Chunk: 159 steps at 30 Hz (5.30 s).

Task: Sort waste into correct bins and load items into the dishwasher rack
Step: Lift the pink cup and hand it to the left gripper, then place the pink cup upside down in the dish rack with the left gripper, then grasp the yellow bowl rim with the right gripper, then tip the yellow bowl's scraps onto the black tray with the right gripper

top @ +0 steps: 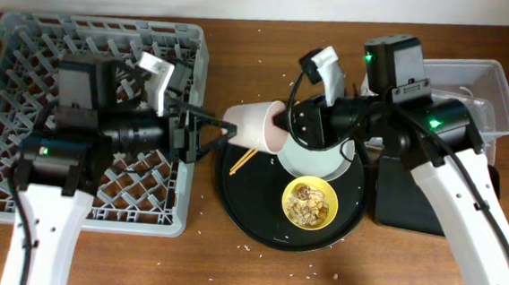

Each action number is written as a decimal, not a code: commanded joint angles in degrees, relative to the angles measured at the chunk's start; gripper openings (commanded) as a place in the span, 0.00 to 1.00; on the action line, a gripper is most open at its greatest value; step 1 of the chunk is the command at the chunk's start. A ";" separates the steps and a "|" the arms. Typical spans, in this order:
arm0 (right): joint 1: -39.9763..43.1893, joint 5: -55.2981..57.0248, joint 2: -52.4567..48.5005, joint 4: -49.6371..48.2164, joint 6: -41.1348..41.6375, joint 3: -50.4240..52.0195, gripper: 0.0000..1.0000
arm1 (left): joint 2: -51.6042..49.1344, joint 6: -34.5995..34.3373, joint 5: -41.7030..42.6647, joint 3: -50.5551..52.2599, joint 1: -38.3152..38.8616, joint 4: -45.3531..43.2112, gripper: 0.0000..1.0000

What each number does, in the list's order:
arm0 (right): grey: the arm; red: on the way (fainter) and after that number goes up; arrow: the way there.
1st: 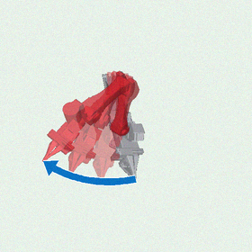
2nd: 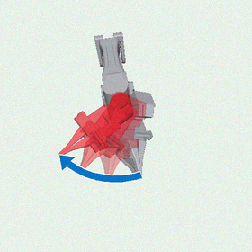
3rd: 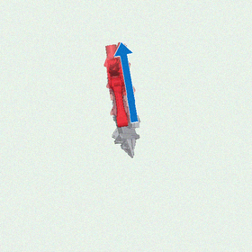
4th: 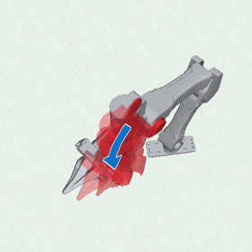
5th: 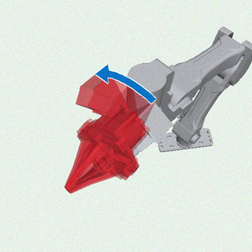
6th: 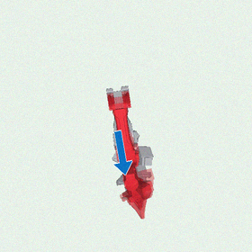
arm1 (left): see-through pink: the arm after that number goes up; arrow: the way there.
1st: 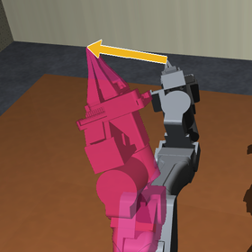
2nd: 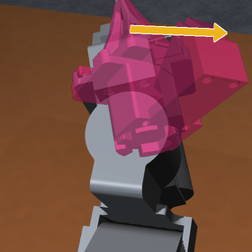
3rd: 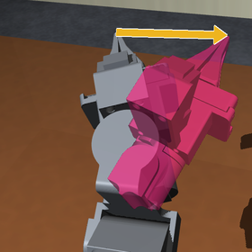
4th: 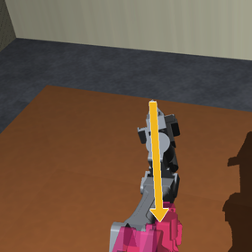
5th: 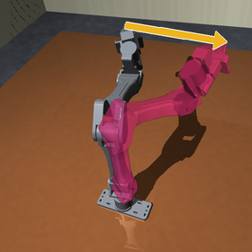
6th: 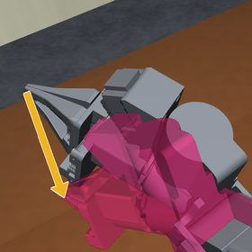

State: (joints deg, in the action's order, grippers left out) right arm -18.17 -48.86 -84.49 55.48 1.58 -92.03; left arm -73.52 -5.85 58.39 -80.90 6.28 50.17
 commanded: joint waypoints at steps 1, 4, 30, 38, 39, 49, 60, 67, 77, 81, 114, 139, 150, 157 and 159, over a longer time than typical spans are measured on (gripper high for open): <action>0.20 -12.09 -0.15 -0.66 -6.12 -0.50 0.04 | -1.97 -0.57 17.64 -0.90 -0.13 -0.94 0.81; 0.20 -13.99 -0.20 -2.05 -6.10 -0.50 0.04 | -2.19 -0.59 26.10 -0.90 -0.13 -4.55 0.81; 0.28 20.09 0.28 0.57 11.39 -0.57 0.80 | -2.01 -1.53 -25.35 -0.92 -12.04 17.16 0.46; 0.24 25.77 0.22 8.61 10.93 -0.57 0.86 | -2.03 -9.25 -53.27 0.00 -36.35 28.83 0.47; 0.24 25.77 0.22 8.61 10.93 -0.55 0.86 | -2.03 -11.08 -55.91 1.38 -36.61 29.00 0.47; 0.24 25.81 0.22 8.59 10.93 -0.57 0.89 | -2.03 -12.13 -47.06 16.04 -36.54 18.80 0.47; 0.24 25.79 0.22 8.66 10.93 -0.55 0.90 | -2.03 -12.70 -50.27 21.84 -35.91 15.65 0.54; 0.24 25.79 0.22 8.66 10.93 -0.55 0.90 | -2.12 -12.52 -45.62 27.56 -35.91 10.03 0.75; 0.24 25.81 0.22 9.51 10.73 -0.55 0.90 | -0.92 -12.52 -41.64 9.62 -35.89 26.51 0.59; 0.24 25.81 0.22 9.53 10.73 -0.55 0.91 | -0.94 -12.57 -44.02 12.70 -35.91 29.29 0.59; -3.69 32.61 -16.79 16.76 19.56 5.57 0.56 | 0.50 19.65 -27.21 -5.07 -5.77 18.51 0.99; -12.87 40.09 -21.62 -3.17 47.45 25.07 0.04 | -4.37 16.41 -28.63 -5.07 -0.42 15.39 0.99; 9.51 17.11 -3.10 -1.25 20.87 22.84 0.04 | -4.37 16.44 -28.85 -5.07 -0.42 15.39 0.99; 29.44 8.76 -2.86 2.67 4.09 24.68 0.04 | -4.37 16.44 -28.85 -5.07 -0.42 15.41 0.99; 32.59 6.45 -3.54 2.78 0.13 24.96 0.04 | -4.37 16.44 -28.85 -5.07 -0.42 15.43 0.99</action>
State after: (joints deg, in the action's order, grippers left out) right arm 10.46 -35.73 -86.85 58.19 12.27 -67.90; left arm -77.80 10.90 29.58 -85.21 5.78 65.69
